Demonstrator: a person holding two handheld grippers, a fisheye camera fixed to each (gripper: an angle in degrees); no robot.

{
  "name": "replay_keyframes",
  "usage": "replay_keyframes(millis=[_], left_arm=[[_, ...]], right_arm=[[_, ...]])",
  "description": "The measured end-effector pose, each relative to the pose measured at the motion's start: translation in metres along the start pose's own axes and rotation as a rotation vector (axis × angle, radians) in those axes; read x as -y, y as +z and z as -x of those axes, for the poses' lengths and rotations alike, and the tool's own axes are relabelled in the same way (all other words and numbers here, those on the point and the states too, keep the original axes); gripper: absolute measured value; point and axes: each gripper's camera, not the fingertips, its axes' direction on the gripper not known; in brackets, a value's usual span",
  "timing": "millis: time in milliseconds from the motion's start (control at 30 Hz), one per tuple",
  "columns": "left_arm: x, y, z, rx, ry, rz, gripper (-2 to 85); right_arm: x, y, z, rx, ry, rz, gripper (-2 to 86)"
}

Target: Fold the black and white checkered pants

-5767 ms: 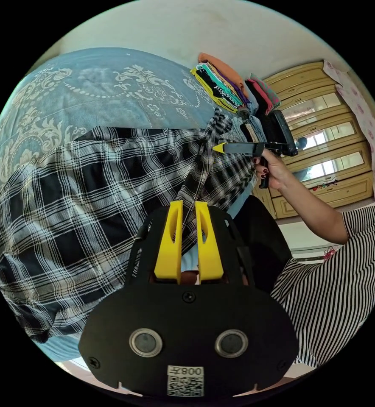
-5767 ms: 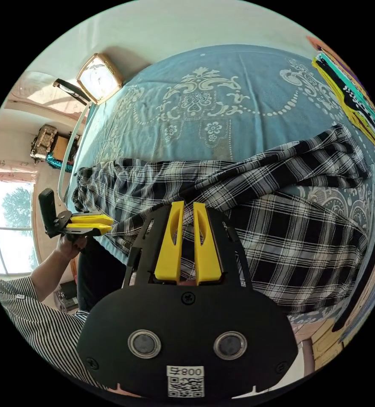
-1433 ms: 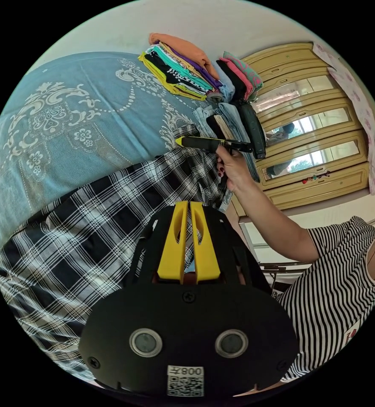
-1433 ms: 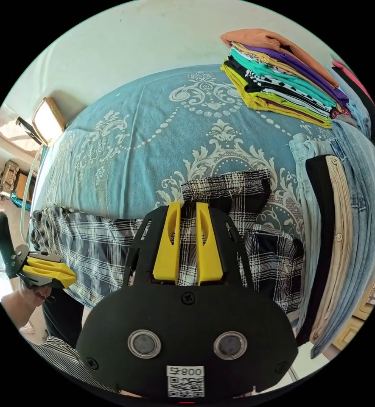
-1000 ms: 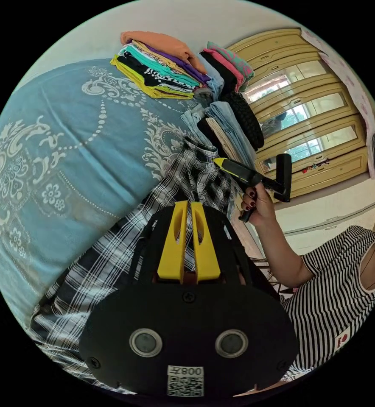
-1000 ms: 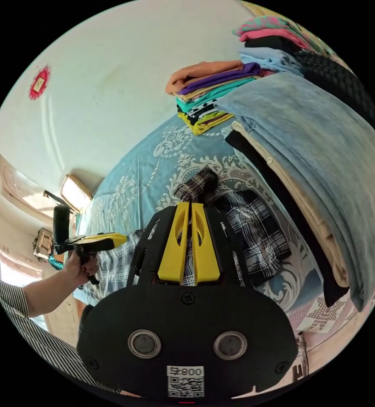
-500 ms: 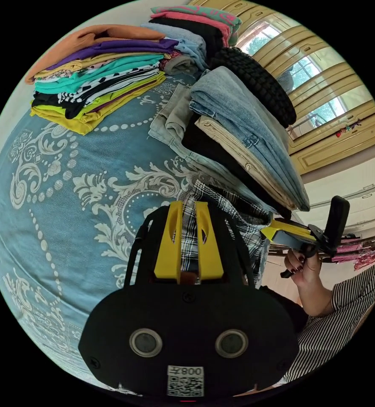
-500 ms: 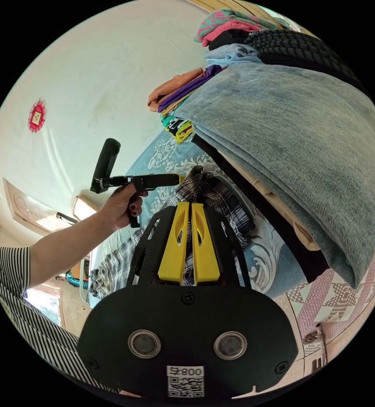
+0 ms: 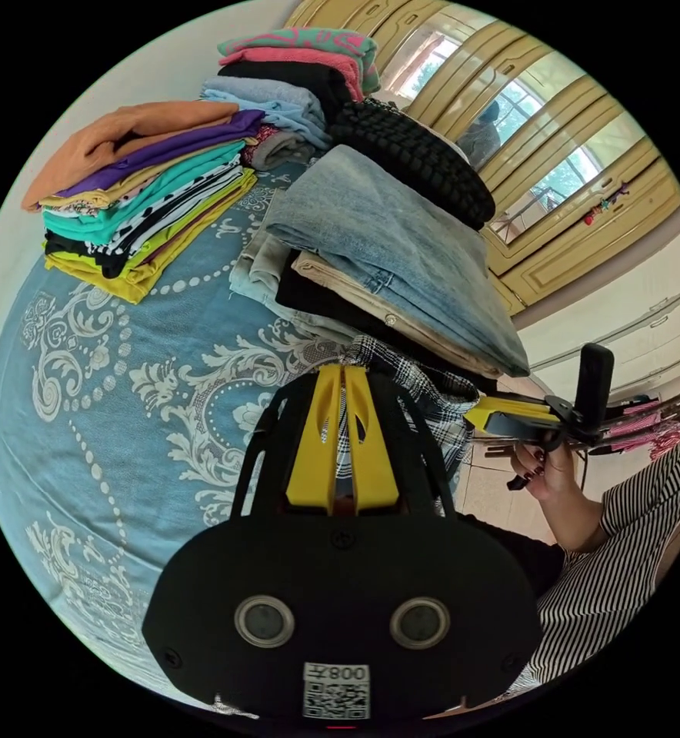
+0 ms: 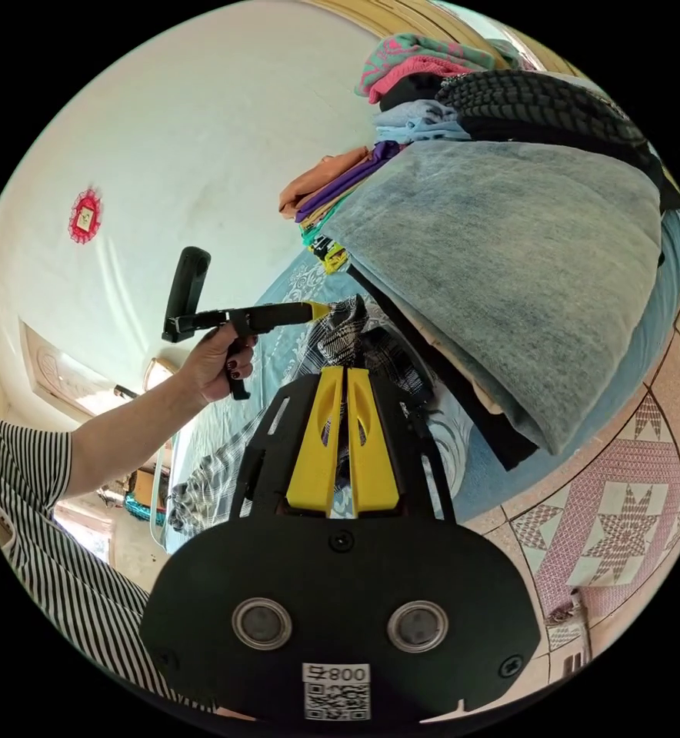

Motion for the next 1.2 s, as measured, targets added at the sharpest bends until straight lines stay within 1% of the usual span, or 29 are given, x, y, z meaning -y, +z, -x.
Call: replay_keyframes(millis=[300, 633, 733, 833, 967, 1067, 1133, 1200], left_arm=[[0.017, 0.034, -0.001, 0.01, -0.016, 0.099, 0.5], [0.013, 0.032, 0.007, 0.006, -0.033, 0.096, 1.8], [0.006, 0.025, 0.011, -0.003, -0.047, 0.084, 2.0], [-0.005, 0.009, 0.016, -0.051, -0.061, 0.019, 1.9], [-0.027, -0.012, 0.019, -0.079, -0.06, -0.043, 1.3], [-0.044, -0.015, 0.02, -0.03, -0.065, -0.02, 0.7], [-0.052, -0.011, 0.025, -0.048, -0.08, 0.03, 0.4], [-0.066, -0.009, 0.032, -0.021, -0.112, 0.074, 0.2]], right_arm=[[0.001, 0.013, -0.041, -0.003, 0.1, 0.063, 0.4], [0.007, 0.031, -0.064, 0.067, 0.144, 0.063, 0.4], [0.008, 0.037, -0.064, 0.048, 0.139, 0.061, 0.1], [0.009, 0.043, -0.058, 0.023, 0.114, 0.048, 0.1], [0.012, 0.061, -0.038, -0.031, 0.022, 0.045, 0.0], [0.017, 0.093, -0.029, -0.031, -0.03, 0.101, 0.0], [0.02, 0.116, -0.027, -0.072, -0.047, 0.135, 0.0], [0.022, 0.147, -0.031, -0.119, -0.043, 0.208, 0.0]])
